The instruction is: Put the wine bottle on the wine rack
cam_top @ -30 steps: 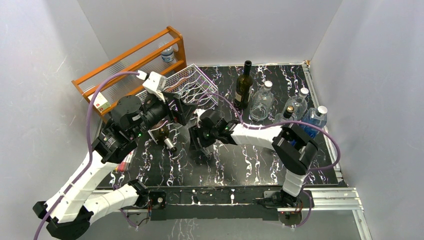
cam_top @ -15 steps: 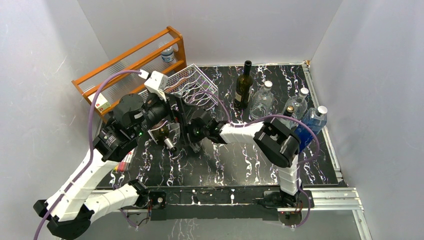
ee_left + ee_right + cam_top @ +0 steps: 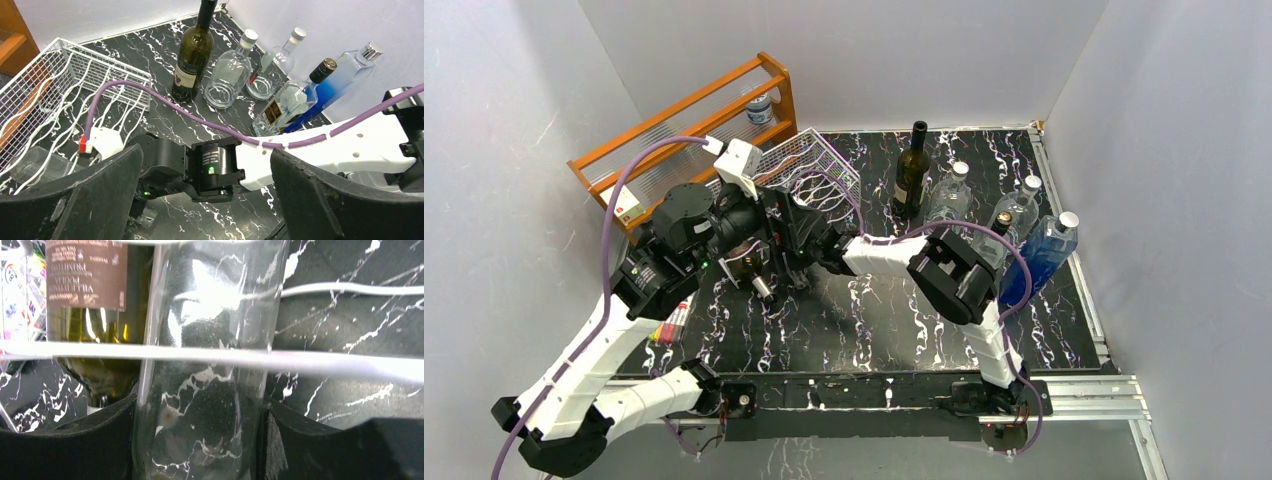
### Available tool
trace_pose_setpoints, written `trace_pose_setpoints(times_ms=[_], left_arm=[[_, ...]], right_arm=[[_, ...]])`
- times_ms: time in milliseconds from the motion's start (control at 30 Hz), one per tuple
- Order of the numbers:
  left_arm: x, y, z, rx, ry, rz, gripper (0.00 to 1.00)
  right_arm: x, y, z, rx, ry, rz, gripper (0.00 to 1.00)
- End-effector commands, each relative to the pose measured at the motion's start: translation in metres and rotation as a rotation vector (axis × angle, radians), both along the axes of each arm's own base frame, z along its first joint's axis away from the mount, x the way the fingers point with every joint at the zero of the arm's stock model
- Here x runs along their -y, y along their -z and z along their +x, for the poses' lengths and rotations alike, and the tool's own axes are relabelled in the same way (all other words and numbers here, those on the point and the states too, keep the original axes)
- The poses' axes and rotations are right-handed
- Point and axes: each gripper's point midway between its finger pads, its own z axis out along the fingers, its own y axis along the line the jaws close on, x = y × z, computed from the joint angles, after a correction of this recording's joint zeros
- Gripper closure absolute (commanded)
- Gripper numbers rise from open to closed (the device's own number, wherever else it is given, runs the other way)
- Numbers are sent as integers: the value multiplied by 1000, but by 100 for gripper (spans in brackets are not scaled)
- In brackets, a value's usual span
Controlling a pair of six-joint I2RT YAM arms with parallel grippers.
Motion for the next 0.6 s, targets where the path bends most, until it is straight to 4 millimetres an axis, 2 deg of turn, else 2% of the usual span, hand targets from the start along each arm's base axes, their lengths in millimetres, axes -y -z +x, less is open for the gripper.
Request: trace_pose_setpoints(times_ms=[0, 200, 367, 567], left_arm=[[-4, -24, -5, 39, 8, -25, 2], [-3, -23, -6, 34, 13, -28, 2], [-2, -23, -7, 33, 19, -32, 2], [-1, -22, -6, 31, 21, -32, 2]], right_arm=[[-28, -54, 27, 118, 1, 99, 94], [-35, -50, 22, 42, -12, 113, 79], [-35, -33, 25, -45, -16, 94, 76], [-36, -33, 29, -69, -18, 124, 67]])
